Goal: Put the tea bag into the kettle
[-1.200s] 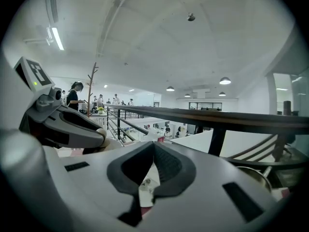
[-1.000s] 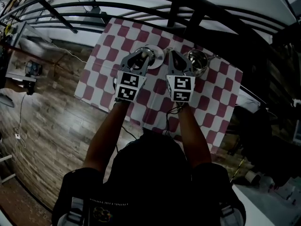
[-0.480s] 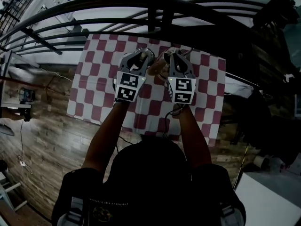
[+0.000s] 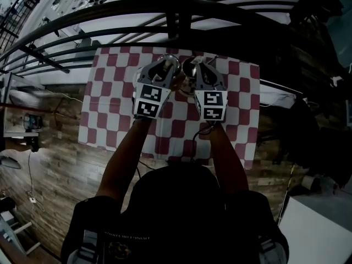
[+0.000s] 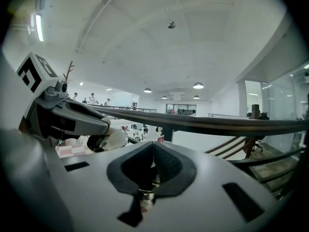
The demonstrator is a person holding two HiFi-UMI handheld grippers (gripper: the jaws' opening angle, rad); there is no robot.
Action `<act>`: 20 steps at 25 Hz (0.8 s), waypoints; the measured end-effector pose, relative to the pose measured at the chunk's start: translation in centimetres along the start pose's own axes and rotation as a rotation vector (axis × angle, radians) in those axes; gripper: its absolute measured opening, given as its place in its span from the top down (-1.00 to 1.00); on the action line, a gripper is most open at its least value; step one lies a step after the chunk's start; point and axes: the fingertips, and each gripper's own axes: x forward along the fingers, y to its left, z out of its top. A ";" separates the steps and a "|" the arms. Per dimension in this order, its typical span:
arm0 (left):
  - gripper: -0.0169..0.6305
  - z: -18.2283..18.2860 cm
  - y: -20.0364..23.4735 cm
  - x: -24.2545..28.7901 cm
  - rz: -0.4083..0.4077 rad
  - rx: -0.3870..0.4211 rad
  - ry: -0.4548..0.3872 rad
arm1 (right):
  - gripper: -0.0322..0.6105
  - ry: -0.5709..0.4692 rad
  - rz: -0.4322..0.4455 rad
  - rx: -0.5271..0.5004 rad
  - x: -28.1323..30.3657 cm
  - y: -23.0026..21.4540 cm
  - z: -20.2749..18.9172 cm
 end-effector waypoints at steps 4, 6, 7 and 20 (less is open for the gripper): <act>0.65 0.1 0.0 0.3 0.003 0.001 0.001 | 0.84 0.002 0.010 0.005 0.2 -0.1 -0.1; 0.65 0.2 0.0 0.4 0.005 0.001 0.001 | 0.84 0.006 0.023 0.008 0.4 0.0 -0.2; 0.65 0.1 0.0 0.4 0.005 0.000 0.001 | 0.84 0.006 0.030 0.009 0.4 0.0 -0.3; 0.65 0.0 -0.4 0.3 0.011 0.003 0.013 | -0.03 -0.037 0.109 0.111 0.1 0.2 -0.3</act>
